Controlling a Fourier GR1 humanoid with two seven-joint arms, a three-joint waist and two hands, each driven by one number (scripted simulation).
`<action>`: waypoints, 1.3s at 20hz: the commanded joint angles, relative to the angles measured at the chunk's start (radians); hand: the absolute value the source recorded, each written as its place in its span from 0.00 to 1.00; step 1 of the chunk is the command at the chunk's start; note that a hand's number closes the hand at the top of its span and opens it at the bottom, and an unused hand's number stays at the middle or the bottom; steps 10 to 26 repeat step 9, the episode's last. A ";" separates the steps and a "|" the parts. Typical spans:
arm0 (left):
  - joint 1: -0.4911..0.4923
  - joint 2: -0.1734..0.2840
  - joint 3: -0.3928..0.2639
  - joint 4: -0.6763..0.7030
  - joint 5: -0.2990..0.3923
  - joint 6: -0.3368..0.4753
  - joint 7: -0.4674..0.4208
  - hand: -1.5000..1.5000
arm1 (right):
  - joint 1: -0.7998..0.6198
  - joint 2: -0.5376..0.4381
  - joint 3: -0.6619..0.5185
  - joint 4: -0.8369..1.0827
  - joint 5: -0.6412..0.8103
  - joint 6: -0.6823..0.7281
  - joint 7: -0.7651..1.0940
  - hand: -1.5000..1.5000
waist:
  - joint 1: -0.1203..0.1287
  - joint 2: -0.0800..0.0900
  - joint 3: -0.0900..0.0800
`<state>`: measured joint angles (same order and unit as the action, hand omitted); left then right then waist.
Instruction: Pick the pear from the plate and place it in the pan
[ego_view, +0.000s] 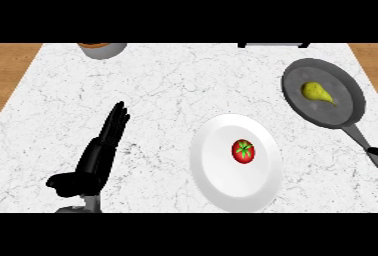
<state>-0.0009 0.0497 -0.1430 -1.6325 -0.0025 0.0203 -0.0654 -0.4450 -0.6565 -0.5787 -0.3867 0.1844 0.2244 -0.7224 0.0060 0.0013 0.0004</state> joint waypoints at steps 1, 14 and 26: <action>-0.026 0.008 0.039 0.051 0.004 -0.018 -0.035 0.50 | 0.037 0.001 0.033 -0.048 -0.028 0.013 0.022 0.00 | -0.003 -0.001 0.000; 0.014 -0.013 0.021 0.018 -0.001 -0.017 -0.028 0.50 | 0.068 0.069 0.089 -0.192 -0.023 -0.157 0.076 0.00 | -0.004 -0.003 -0.001; 0.014 -0.013 0.021 0.018 -0.001 -0.017 -0.028 0.50 | 0.068 0.069 0.089 -0.192 -0.023 -0.157 0.076 0.00 | -0.004 -0.003 -0.001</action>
